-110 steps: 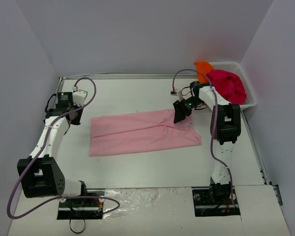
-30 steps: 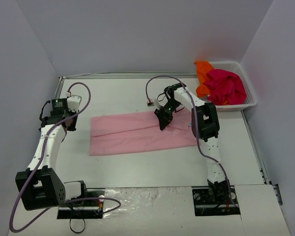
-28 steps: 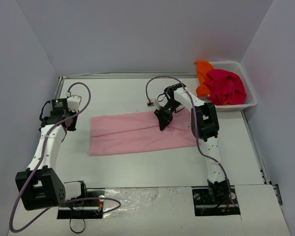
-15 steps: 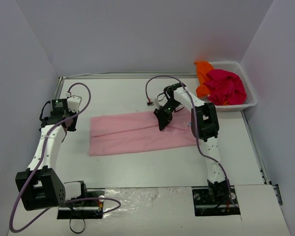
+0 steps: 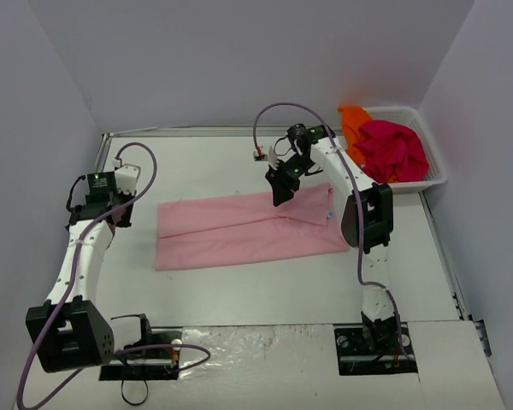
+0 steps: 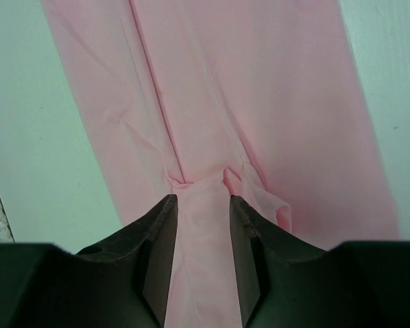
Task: Fold and stack the t-shirts
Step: Fold the other side of the tshirt into a rectangle
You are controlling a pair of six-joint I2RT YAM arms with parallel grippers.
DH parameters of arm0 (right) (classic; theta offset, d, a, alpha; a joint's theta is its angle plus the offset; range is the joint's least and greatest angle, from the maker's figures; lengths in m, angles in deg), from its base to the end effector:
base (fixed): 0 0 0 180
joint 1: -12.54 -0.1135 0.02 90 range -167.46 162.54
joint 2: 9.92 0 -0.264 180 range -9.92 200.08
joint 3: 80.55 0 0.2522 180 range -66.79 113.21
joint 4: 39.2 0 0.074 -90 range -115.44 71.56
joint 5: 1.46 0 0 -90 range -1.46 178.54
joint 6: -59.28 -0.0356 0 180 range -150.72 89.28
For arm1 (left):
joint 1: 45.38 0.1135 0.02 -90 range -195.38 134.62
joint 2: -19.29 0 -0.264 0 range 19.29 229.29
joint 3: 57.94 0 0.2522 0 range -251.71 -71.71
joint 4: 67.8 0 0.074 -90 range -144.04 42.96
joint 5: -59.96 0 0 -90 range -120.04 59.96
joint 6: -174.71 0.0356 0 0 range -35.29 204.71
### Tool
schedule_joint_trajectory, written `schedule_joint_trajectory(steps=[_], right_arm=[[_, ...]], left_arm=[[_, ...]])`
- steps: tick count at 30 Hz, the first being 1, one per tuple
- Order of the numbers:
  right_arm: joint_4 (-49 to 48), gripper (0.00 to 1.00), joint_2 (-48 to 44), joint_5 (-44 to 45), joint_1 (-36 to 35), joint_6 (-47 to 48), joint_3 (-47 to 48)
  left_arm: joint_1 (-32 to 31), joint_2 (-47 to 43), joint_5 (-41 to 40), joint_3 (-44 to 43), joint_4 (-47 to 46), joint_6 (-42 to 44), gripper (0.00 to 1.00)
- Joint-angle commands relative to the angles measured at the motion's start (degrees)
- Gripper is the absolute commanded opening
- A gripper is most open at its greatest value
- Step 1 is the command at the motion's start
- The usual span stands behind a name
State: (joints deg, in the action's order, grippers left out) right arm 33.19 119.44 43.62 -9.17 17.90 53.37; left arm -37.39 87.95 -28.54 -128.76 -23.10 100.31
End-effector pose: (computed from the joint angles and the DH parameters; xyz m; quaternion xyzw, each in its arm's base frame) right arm 0.4332 0.1995 0.2458 -0.5824 0.6991 0.3233 0.2600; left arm 0.2543 0.0348 0.2948 0.0660 0.9130 0.0705 0.3963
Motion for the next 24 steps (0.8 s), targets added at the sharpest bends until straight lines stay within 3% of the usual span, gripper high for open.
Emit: schedule_joint_trajectory(steps=[1,13,24], right_arm=[[2.1,0.33,3.1,0.9,0.7,-0.9,3.2],[0.1,0.36,10.0,2.2,4.2,-2.6,8.7],[0.2,0.35,7.0,2.1,5.4,0.2,0.6]], left_arm=[[0.4,-1.3,0.0,-0.5,-0.5,-0.6,0.23],[0.4,0.2,-0.5,-0.3,-0.7,-0.2,0.23],[0.4,0.5,-0.2,-0.4,-0.6,-0.3,0.23]])
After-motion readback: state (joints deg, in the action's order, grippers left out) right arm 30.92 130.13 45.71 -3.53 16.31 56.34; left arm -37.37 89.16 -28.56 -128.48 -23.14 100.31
